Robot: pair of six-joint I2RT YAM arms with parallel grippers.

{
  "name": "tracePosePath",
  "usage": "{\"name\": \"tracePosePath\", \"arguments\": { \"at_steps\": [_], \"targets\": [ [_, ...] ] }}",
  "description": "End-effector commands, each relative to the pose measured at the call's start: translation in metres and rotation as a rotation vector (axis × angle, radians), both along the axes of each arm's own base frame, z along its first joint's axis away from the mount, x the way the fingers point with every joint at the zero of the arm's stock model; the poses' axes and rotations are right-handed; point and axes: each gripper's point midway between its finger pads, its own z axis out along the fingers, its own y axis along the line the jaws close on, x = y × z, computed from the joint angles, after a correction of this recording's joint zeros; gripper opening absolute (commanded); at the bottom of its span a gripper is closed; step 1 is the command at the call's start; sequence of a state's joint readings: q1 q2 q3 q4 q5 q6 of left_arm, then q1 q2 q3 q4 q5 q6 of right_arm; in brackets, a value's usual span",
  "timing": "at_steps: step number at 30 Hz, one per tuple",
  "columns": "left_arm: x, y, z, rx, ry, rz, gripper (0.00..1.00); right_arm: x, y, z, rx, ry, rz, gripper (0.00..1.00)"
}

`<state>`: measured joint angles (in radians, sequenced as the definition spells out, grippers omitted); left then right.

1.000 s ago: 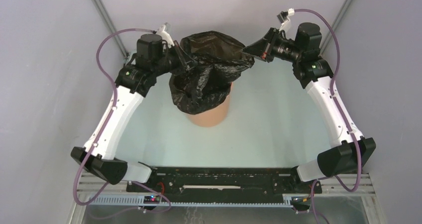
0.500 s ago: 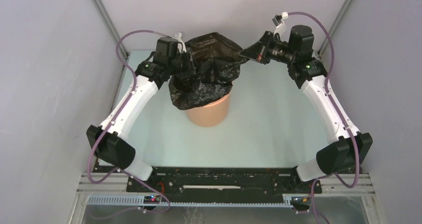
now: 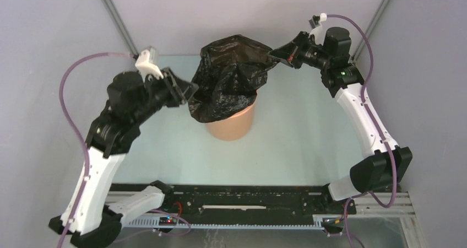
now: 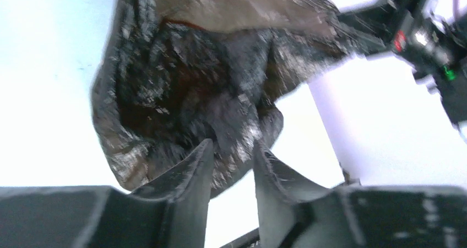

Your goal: Put the trash bags into the trash bin

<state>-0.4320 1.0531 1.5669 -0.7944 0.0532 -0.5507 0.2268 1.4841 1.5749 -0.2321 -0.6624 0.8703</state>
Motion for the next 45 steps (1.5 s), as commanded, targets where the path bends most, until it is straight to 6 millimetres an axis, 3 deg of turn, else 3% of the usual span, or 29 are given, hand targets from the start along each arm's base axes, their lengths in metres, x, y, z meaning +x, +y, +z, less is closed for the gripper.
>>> {"name": "tracePosePath", "arguments": {
  "at_steps": [1,3,6,16,22,26,31,34,39,42,45],
  "targets": [
    [-0.025,-0.038,-0.037,-0.003,0.057,-0.145,0.31,-0.002,-0.001,0.024,0.05,-0.051,-0.001,0.0],
    [-0.028,-0.057,-0.051,0.009,0.084,-0.186,0.23,-0.003,-0.001,0.025,0.052,-0.054,0.001,0.0],
    [-0.016,-0.072,-0.071,0.046,0.101,-0.193,0.16,-0.005,0.0,0.026,0.053,-0.051,0.004,0.0],
    [0.062,-0.096,-0.141,0.236,0.254,-0.16,0.08,-0.012,0.001,0.027,0.039,-0.061,0.001,0.0],
    [0.109,-0.092,-0.18,0.363,0.257,-0.078,0.08,-0.017,0.017,0.011,0.005,-0.052,0.025,0.0],
    [0.111,-0.099,-0.209,0.404,0.296,-0.139,0.08,-0.022,0.03,-0.001,-0.02,-0.043,0.053,0.0],
    [0.094,-0.105,-0.222,0.402,0.284,-0.245,0.25,-0.034,0.043,-0.012,-0.046,-0.027,0.09,0.0],
    [0.075,-0.097,-0.209,0.418,0.282,-0.263,0.34,-0.043,0.049,-0.025,-0.078,-0.006,0.098,0.0],
    [0.028,-0.088,-0.127,0.302,0.179,-0.325,0.63,-0.051,0.047,-0.031,-0.099,0.007,0.087,0.0],
    [0.009,-0.067,-0.085,0.238,0.133,-0.274,0.71,-0.057,0.044,-0.026,-0.117,-0.005,0.094,0.0],
    [0.01,-0.038,-0.065,0.138,0.123,-0.165,0.76,-0.07,0.048,-0.022,-0.096,0.014,0.142,0.0]
  ]
}}
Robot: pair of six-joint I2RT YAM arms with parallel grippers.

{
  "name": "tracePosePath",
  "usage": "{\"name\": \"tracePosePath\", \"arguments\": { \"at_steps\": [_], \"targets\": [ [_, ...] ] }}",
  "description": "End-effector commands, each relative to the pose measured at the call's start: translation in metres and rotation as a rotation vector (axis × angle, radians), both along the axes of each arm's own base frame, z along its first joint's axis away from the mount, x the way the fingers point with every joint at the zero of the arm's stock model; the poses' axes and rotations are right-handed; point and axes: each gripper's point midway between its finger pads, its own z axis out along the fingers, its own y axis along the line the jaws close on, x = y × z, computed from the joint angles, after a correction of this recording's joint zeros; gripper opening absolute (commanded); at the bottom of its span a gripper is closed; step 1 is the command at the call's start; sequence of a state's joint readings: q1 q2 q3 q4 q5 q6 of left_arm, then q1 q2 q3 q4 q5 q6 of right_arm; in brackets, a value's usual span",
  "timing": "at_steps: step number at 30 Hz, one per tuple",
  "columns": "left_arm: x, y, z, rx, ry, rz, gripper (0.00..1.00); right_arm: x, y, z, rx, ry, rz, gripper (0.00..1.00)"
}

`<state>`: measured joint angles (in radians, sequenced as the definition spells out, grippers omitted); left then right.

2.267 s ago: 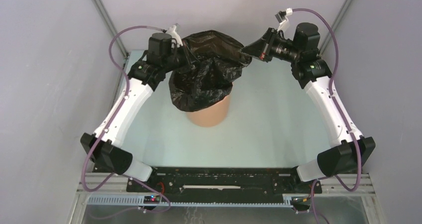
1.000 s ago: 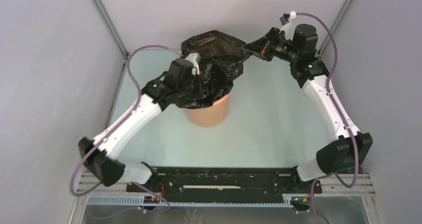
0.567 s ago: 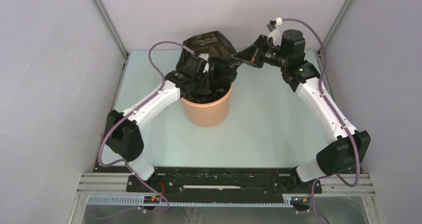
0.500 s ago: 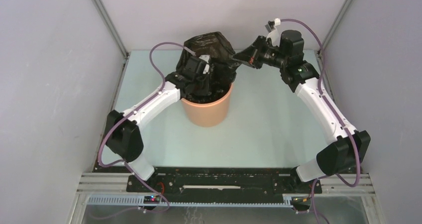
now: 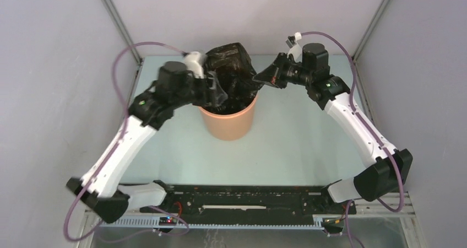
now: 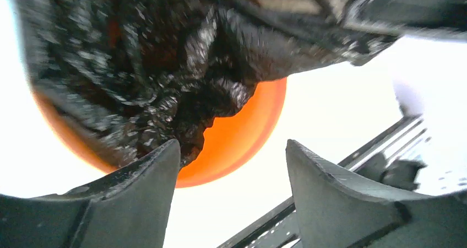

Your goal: Put the trash bags into the trash bin

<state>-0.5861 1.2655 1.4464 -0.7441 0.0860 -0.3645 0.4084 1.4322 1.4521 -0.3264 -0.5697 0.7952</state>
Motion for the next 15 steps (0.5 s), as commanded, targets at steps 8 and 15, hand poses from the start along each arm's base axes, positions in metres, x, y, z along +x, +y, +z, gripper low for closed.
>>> {"name": "tracePosePath", "arguments": {
  "at_steps": [8,15],
  "targets": [
    [0.055,0.089,0.077,-0.246,-0.102,0.388,1.0,-0.06,0.013,0.033,0.154,0.111,0.13,0.0],
    [0.115,0.087,0.054,-0.126,-0.057,0.411,0.94,-0.048,0.01,0.053,0.306,0.196,0.105,0.0]
  ]
}}
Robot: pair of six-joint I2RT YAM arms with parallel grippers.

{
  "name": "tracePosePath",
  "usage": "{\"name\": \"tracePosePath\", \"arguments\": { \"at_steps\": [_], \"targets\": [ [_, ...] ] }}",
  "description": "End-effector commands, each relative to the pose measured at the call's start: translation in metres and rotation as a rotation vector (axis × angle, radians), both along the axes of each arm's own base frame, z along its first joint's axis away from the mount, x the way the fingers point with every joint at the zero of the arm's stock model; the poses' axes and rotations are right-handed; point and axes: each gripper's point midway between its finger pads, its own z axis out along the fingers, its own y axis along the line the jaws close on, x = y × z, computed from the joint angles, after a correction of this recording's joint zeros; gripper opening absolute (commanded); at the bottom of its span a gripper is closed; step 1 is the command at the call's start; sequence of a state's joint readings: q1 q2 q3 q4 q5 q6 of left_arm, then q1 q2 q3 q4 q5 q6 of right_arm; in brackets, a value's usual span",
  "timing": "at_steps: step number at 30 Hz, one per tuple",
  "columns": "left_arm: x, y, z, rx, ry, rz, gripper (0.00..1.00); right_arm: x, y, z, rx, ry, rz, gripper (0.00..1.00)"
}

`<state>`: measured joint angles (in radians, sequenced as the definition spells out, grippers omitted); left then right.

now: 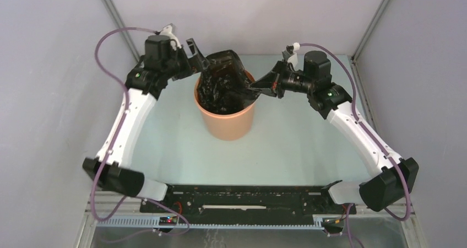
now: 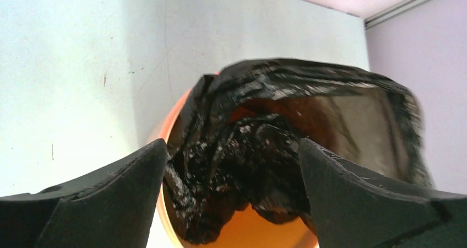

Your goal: Put the trash bags into the trash bin

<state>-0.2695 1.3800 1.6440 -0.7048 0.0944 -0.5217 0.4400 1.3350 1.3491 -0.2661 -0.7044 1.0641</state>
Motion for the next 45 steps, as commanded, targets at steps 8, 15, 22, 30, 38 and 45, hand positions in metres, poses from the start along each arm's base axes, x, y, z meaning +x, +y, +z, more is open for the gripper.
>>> {"name": "tracePosePath", "arguments": {
  "at_steps": [8,15,22,30,38,45],
  "targets": [
    [0.039,-0.016,-0.01,0.002,0.002,-0.079,0.79,0.018,-0.013,0.041,0.181,0.043,-0.005,0.0],
    [0.05,-0.024,-0.019,-0.029,0.011,-0.102,0.46,0.025,-0.015,0.042,0.205,0.059,-0.003,0.0],
    [0.062,-0.016,-0.027,-0.005,0.031,-0.049,0.6,0.028,-0.016,0.044,0.215,0.036,0.005,0.0],
    [0.065,-0.022,-0.029,-0.007,0.064,-0.078,0.15,0.032,-0.019,0.04,0.2,0.023,0.004,0.0],
    [-0.038,-0.005,0.011,-0.088,0.113,-0.069,0.0,0.029,-0.04,0.015,0.094,0.068,-0.007,0.0],
    [-0.072,0.03,-0.012,-0.048,0.241,0.007,0.0,0.042,-0.045,-0.004,0.058,0.119,-0.054,0.0]
  ]
}}
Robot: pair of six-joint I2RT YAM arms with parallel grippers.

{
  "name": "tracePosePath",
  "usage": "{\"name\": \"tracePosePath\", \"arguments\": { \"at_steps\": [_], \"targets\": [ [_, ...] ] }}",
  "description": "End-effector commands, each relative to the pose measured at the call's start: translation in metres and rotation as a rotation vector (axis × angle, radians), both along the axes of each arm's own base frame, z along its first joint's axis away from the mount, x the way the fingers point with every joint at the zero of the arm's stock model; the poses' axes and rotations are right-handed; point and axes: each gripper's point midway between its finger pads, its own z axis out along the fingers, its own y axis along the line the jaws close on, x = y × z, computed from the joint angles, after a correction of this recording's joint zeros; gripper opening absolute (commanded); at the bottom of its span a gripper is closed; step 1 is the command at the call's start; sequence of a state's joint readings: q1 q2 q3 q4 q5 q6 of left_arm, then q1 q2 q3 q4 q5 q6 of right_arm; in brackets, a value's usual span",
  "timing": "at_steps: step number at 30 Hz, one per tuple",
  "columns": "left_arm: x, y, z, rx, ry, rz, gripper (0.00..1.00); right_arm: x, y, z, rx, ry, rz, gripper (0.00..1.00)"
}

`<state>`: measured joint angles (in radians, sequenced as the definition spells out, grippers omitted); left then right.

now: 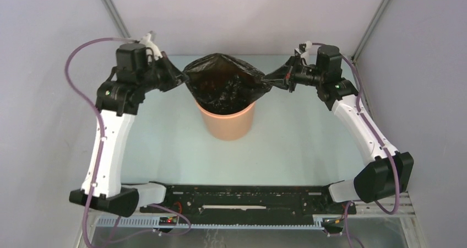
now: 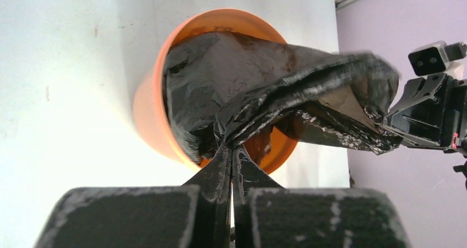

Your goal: Put the trash bags into the trash bin

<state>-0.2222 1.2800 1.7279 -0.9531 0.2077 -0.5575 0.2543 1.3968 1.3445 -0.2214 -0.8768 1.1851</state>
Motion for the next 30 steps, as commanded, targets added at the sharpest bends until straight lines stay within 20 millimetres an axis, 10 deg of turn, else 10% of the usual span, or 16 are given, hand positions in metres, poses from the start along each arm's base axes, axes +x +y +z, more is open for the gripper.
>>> {"name": "tracePosePath", "arguments": {
  "at_steps": [1,13,18,22,30],
  "targets": [
    [-0.005,0.019,-0.039,0.024,0.17,0.037,0.0,0.011,-0.006,-0.002,-0.033,-0.022,-0.034,0.0],
    [0.06,0.016,-0.059,-0.021,0.196,-0.033,0.0,0.06,-0.008,-0.038,-0.184,-0.086,0.031,0.01],
    [0.054,0.004,-0.061,-0.105,0.16,-0.048,0.0,0.047,-0.003,0.012,-0.165,-0.363,0.028,0.42],
    [0.053,0.003,-0.06,-0.113,0.156,-0.049,0.0,0.044,0.003,0.013,-0.222,-0.51,0.004,0.71],
    [0.057,0.0,-0.052,-0.134,0.125,-0.052,0.0,0.077,0.014,-0.005,-0.314,-0.495,-0.041,0.68]
  ]
}}
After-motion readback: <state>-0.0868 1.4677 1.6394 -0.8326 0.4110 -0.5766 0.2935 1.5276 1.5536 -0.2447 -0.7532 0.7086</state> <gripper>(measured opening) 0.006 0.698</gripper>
